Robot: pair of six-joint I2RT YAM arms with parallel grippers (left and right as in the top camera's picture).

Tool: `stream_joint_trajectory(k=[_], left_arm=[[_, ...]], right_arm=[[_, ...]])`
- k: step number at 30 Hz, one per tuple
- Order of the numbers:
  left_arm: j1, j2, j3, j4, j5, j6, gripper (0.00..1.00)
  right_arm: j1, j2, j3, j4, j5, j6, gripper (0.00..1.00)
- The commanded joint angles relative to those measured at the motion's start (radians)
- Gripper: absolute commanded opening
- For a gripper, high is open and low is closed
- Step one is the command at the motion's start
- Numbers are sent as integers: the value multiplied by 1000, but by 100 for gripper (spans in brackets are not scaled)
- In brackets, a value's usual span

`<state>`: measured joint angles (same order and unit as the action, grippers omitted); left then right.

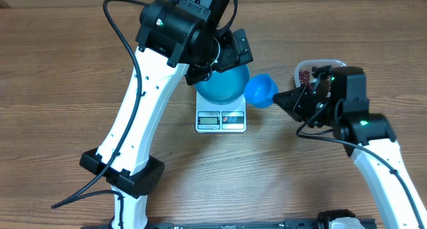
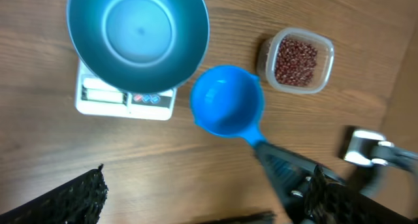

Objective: Scoop item into bowl and weigh 150g on scale
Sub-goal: 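Release the scoop from the left gripper and carry it right with the right gripper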

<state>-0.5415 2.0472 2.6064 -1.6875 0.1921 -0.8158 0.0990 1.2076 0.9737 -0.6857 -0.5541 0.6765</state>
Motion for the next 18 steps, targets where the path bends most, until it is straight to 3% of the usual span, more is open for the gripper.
stream_joint_trajectory(k=[1,9,13,18], left_arm=[[5,-2,22,-2,-72,139,99],[5,-2,22,-2,-125,212,100],[5,-2,22,-2,-125,211,100],[5,-2,22,-2,-125,211,100]], right_arm=[[1,-5,150,-107,220,-99,4],[-5,81,515,-529,512,-196,4],[-30,233,747,-765,522,-265,4],[-62,431,974,-929,610,-293,4]])
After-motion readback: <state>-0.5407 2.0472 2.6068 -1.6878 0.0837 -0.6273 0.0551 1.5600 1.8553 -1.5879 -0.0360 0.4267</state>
